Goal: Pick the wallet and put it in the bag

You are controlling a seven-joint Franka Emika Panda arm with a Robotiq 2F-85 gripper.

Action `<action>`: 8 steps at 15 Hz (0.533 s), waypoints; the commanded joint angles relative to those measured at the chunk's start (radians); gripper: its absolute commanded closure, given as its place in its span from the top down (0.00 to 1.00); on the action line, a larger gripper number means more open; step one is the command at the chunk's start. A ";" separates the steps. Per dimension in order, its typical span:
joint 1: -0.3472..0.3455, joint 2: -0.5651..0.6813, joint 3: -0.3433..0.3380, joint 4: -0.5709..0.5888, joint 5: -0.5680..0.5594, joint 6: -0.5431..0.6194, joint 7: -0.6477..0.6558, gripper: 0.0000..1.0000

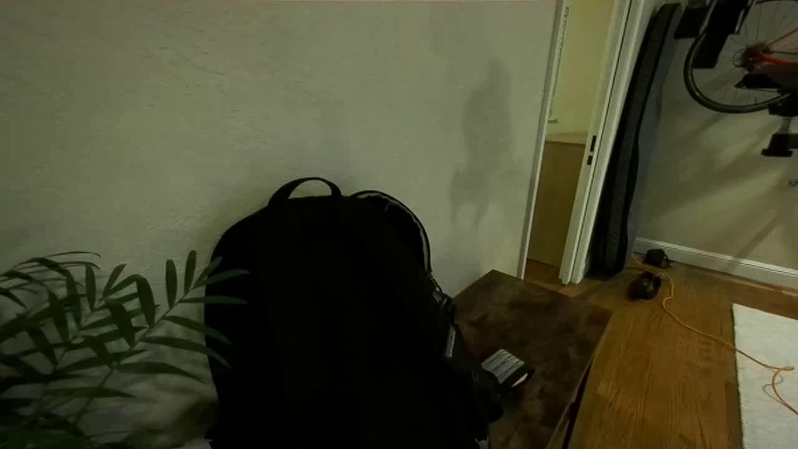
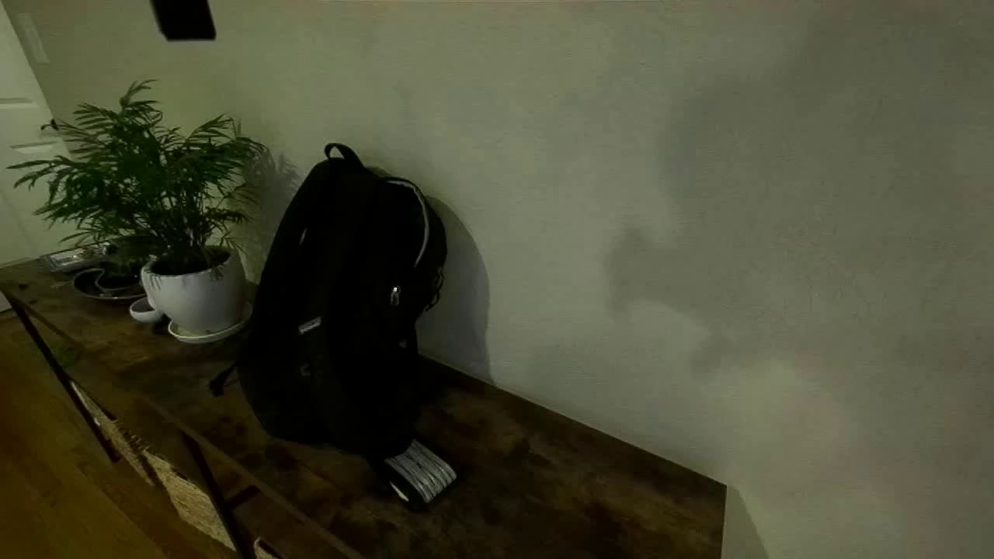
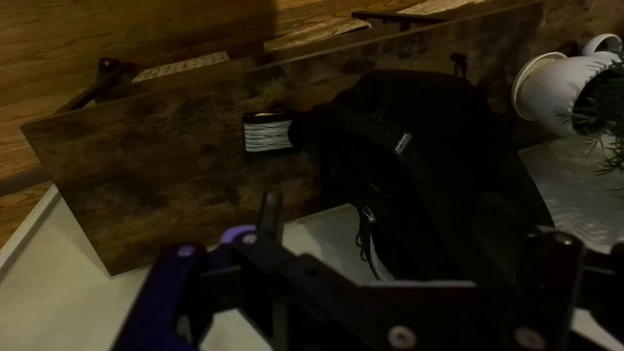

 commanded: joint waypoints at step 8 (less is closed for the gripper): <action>-0.026 0.004 0.023 -0.005 0.008 0.010 -0.009 1.00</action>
